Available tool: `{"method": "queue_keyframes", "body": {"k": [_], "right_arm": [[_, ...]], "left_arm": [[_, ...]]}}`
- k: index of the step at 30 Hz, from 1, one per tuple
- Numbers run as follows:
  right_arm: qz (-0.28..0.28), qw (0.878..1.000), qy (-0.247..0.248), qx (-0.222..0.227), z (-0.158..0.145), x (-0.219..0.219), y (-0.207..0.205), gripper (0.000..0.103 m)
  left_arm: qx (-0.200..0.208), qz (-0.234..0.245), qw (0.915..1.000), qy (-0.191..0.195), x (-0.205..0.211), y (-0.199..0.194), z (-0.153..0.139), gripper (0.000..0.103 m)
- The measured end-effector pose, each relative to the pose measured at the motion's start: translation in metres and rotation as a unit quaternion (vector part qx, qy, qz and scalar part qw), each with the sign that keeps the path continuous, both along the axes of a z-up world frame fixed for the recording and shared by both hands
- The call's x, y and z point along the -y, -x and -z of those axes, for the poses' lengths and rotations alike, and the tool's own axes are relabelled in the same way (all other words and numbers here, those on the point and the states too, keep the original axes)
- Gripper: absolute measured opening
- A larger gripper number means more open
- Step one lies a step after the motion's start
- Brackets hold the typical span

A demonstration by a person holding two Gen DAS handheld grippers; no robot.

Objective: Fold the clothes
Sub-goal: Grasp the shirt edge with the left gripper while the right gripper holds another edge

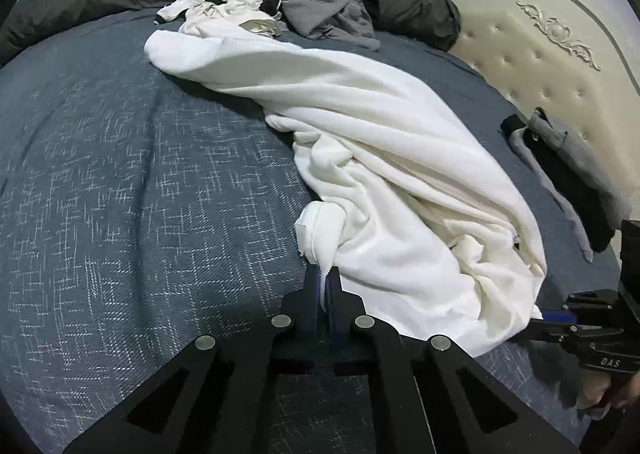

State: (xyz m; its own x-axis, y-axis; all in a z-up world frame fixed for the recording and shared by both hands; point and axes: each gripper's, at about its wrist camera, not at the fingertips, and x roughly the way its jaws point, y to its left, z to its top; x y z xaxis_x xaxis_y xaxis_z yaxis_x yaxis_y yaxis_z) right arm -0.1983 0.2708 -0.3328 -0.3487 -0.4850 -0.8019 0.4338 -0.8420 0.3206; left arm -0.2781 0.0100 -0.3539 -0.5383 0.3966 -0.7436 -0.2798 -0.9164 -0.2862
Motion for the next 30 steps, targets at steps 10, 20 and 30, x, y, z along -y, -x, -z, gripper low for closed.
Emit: {"method": "queue_keyframes", "body": {"k": [10,20,30], "right_arm": [[0.011,0.998,-0.004,-0.058,-0.058,-0.007,-0.014,0.007],[-0.003,0.989,0.024,-0.147,-0.186,0.001,-0.047,0.006],[-0.033,0.973,0.016,-0.227,-0.307,0.024,-0.080,0.006]], "left_arm": [[-0.050,-0.004,0.9979,-0.041,0.020,-0.039,-0.069,0.002],[-0.132,-0.016,0.9900,-0.048,0.033,-0.097,-0.206,0.000],[-0.141,-0.015,0.9886,-0.052,0.036,-0.156,-0.269,0.000]]}}
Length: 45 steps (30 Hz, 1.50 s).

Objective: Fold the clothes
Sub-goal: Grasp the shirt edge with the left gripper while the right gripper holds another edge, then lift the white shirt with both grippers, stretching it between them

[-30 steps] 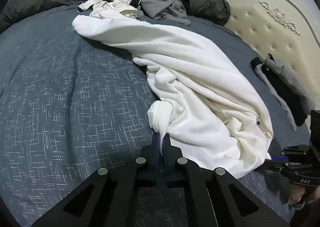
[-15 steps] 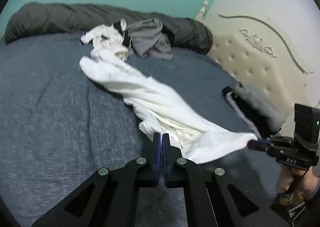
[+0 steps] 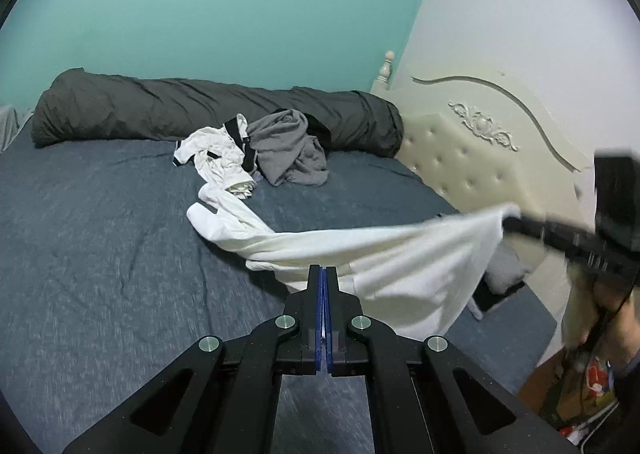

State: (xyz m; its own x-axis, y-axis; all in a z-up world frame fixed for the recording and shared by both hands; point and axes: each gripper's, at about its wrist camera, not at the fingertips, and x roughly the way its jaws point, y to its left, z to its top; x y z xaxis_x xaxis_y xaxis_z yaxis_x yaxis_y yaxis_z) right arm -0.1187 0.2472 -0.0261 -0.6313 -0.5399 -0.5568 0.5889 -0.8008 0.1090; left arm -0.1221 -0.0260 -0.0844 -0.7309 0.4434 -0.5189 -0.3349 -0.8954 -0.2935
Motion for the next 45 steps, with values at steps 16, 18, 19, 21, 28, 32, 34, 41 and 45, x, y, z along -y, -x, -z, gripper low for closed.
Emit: {"method": "queue_keyframes", "body": {"k": [16,18,19,21,28,32,34,41,45], "right_arm": [[-0.052,0.998,-0.017,-0.038,-0.110,0.062,-0.030,0.006],[-0.051,0.998,-0.032,-0.024,-0.095,0.069,-0.027,0.006],[-0.051,0.998,-0.033,-0.017,-0.087,0.071,-0.027,0.006],[-0.049,0.998,-0.031,-0.004,-0.072,0.072,-0.027,0.006],[-0.052,0.998,-0.030,0.010,-0.049,0.069,-0.034,0.006],[-0.054,0.998,-0.030,0.013,-0.042,0.065,-0.038,0.006],[-0.059,0.998,-0.035,0.013,-0.038,0.063,-0.040,0.006],[-0.059,0.997,-0.043,0.022,-0.017,0.048,-0.041,0.006],[-0.062,0.997,-0.040,0.024,-0.009,0.040,-0.041,0.006]], "left_arm": [[0.004,0.032,0.9994,-0.013,0.006,-0.077,-0.029,0.000],[0.015,0.035,0.9993,-0.003,0.008,-0.079,-0.018,0.001],[0.019,0.037,0.9991,0.002,0.009,-0.079,-0.013,0.002],[0.030,0.039,0.9988,0.009,0.011,-0.077,0.001,0.005],[0.062,0.031,0.9975,0.014,0.017,-0.060,0.048,0.024],[0.082,0.035,0.9960,0.000,0.013,-0.050,0.070,0.030],[0.095,0.038,0.9947,-0.012,0.010,-0.043,0.083,0.036],[0.133,0.048,0.9895,-0.031,0.000,-0.030,0.121,0.044],[0.158,0.057,0.9847,-0.045,-0.008,-0.026,0.142,0.048]]}}
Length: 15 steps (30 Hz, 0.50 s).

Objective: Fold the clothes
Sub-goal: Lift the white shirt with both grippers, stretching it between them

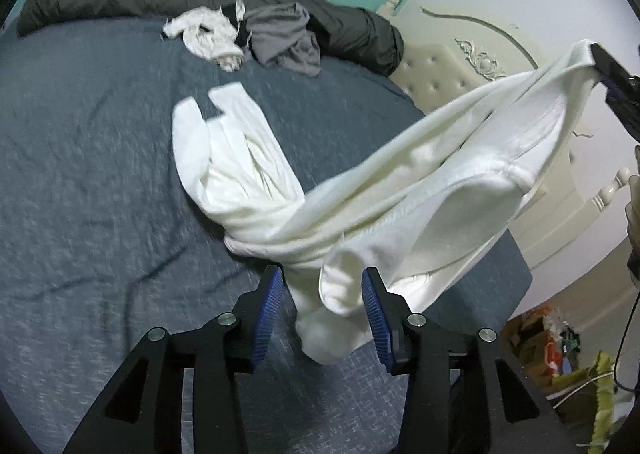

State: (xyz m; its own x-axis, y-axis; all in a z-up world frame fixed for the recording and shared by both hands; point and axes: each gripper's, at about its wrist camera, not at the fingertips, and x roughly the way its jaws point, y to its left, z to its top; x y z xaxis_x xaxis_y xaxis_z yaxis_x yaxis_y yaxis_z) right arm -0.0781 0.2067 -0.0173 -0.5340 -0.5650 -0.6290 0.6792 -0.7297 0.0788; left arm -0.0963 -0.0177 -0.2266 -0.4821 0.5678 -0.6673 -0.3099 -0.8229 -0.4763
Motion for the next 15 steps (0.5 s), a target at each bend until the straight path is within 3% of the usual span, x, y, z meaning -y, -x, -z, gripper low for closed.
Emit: {"method": "queue_keyframes", "body": {"k": [5,7,15], "right_arm": [[-0.013,1.000,-0.005,-0.003,0.004,-0.002,-0.004,0.006],[-0.018,1.000,-0.006,-0.004,0.004,-0.004,-0.006,0.006],[-0.020,1.000,-0.007,-0.003,0.010,-0.014,-0.005,0.006]], "left_arm": [[0.014,0.007,0.9995,-0.026,-0.009,0.005,0.013,0.053],[0.023,0.010,0.9990,-0.036,-0.014,0.012,0.017,0.063],[0.045,0.046,0.9941,-0.087,-0.025,0.012,0.033,0.066]]}}
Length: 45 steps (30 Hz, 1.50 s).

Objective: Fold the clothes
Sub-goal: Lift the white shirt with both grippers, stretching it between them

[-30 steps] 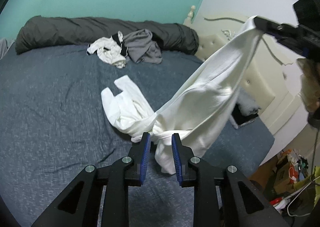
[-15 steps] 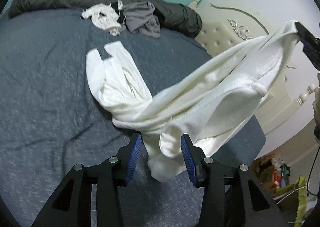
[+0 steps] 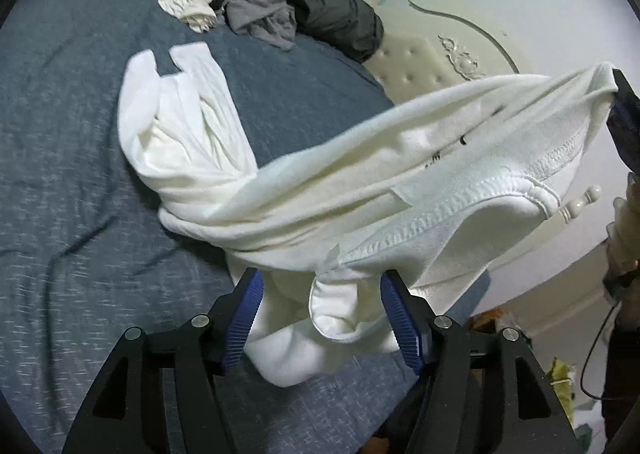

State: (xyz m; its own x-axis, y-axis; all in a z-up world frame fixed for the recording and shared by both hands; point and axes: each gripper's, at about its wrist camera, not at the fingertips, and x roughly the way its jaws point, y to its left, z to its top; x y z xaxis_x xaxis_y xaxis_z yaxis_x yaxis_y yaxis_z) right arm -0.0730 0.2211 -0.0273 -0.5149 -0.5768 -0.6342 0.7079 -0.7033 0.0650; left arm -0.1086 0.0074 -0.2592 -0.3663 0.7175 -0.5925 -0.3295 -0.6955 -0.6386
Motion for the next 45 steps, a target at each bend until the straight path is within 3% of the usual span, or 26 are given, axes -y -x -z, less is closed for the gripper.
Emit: {"method": "queue_keyframes", "body": {"k": [7,18,20,22,24,29,35,40,45], "right_arm": [[0.003,1.000,0.003,0.006,0.007,-0.003,0.003,0.006],[0.017,1.000,0.013,0.014,0.012,-0.015,0.012,0.006],[0.016,1.000,0.011,0.013,0.013,-0.014,0.012,0.006],[0.016,1.000,0.008,0.011,0.012,-0.014,0.011,0.006],[0.019,1.000,0.008,0.010,0.012,-0.016,0.011,0.006],[0.043,0.999,0.016,0.004,0.010,-0.028,0.012,0.006],[0.071,0.996,0.042,-0.015,-0.010,-0.041,0.011,0.006],[0.080,0.994,0.066,-0.042,-0.047,-0.040,0.008,0.006],[0.089,0.988,0.099,-0.080,-0.107,-0.038,0.002,0.006]], "left_arm": [[0.009,0.020,0.9997,-0.008,-0.015,-0.003,0.010,0.066],[0.011,0.013,0.9999,-0.001,-0.024,-0.009,0.014,0.065],[0.011,0.021,0.9997,0.004,-0.030,-0.010,0.014,0.055],[0.005,0.026,0.9995,0.017,-0.037,-0.013,0.011,0.016],[-0.009,0.017,0.9994,0.030,-0.036,-0.016,0.004,0.010],[-0.061,-0.036,0.9962,0.051,-0.005,-0.024,-0.042,0.005],[-0.152,-0.095,0.9803,0.084,0.043,-0.023,-0.138,0.004],[-0.208,-0.123,0.9644,0.108,0.068,-0.013,-0.221,0.004],[-0.260,-0.145,0.9460,0.130,0.083,-0.012,-0.308,0.004]]}}
